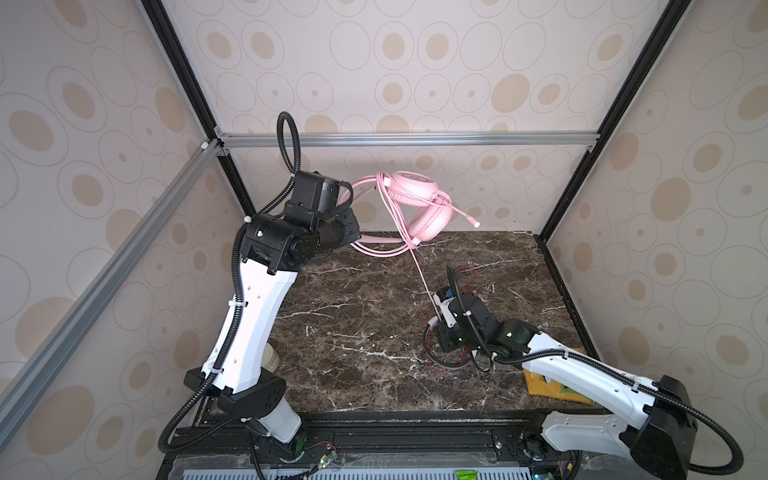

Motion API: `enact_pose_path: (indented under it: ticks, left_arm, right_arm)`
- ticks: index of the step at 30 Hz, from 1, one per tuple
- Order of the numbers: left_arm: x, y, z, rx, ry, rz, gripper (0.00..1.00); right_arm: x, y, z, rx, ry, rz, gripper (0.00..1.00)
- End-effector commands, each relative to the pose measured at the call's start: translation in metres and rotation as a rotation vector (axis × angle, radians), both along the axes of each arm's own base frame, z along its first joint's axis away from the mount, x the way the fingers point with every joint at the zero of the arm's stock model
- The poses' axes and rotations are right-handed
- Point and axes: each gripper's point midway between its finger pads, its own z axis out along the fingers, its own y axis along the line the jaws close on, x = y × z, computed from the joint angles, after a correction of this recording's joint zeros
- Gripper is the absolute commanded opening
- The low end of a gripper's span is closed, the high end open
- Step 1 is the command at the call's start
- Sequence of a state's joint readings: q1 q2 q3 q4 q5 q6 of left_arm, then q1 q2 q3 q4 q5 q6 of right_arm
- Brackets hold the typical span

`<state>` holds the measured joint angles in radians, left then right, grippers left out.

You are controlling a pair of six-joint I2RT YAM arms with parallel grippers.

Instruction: Wrap the headphones

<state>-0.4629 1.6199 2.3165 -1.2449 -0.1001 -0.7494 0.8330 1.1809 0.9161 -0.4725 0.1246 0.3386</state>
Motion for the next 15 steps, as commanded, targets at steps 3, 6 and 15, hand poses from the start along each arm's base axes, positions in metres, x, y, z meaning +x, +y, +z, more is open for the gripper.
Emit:
enact_pose_path:
  ticks: [3, 6, 15]
  left_arm:
    - [0.008, 0.032, 0.016, -0.009, -0.063, 0.183, 0.0]
    - [0.007, 0.043, -0.002, 0.06, -0.017, 0.23, 0.0]
    - [0.0, 0.064, -0.071, 0.27, 0.149, 0.301, 0.0]
  right_arm:
    - [-0.023, -0.022, 0.013, -0.194, -0.036, 0.017, 0.0]
    - [-0.029, -0.023, 0.032, -0.282, -0.105, 0.042, 0.0]
    - [-0.039, -0.013, 0.101, -0.565, -0.32, 0.159, 0.0]
